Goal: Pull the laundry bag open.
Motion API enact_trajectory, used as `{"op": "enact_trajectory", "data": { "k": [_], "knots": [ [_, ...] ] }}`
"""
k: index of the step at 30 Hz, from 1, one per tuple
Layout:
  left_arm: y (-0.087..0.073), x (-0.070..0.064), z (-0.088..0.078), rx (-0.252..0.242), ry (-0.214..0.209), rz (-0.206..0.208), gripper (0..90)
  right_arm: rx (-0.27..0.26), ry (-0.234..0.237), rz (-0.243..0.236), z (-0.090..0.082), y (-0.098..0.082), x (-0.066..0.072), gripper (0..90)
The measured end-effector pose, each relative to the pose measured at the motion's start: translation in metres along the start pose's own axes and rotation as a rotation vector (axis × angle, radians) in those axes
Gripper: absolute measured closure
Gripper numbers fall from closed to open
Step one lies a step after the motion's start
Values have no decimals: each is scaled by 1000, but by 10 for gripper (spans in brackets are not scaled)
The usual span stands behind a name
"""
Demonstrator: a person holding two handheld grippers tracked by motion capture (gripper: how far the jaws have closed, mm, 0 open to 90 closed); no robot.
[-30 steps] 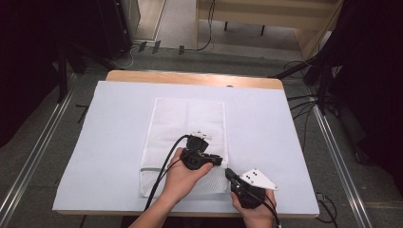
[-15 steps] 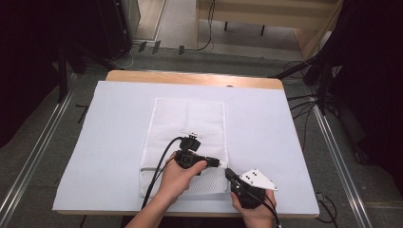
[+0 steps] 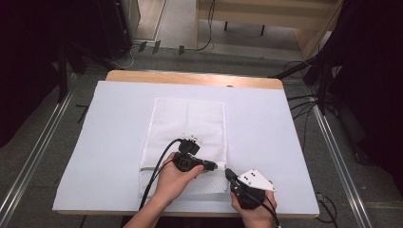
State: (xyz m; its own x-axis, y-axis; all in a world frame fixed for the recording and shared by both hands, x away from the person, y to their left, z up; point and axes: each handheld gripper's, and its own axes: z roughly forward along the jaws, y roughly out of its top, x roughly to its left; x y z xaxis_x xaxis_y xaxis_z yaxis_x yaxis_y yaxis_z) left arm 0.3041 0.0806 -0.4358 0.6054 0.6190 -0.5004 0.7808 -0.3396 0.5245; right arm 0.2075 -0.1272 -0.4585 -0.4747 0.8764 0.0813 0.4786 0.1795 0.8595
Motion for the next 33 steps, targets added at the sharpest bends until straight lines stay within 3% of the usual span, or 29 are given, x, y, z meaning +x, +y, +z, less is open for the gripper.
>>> {"op": "enact_trajectory", "data": {
  "k": [1,3,6,18,22,25,33],
  "knots": [
    [-1,-1,0,-4,27,19,882,-2,-7,-6,0,0,0,900],
    [-3,1,-1,-4,27,20,882,-14,-16,1,-2,1,-1,900],
    [-5,4,-5,-6,74,32,882,-21,-26,7,-4,2,-5,900],
    [-29,40,-42,-61,128,-52,881,-21,-34,12,-7,3,-8,900],
    [-42,56,-62,-84,174,-83,881,-18,-40,4,-8,3,-7,900],
    [-54,72,-81,-130,160,-122,881,-22,-42,10,-10,3,-10,900],
    [-79,100,-121,-200,219,-201,881,-14,-45,1,-10,2,-9,900]
  ]
}}
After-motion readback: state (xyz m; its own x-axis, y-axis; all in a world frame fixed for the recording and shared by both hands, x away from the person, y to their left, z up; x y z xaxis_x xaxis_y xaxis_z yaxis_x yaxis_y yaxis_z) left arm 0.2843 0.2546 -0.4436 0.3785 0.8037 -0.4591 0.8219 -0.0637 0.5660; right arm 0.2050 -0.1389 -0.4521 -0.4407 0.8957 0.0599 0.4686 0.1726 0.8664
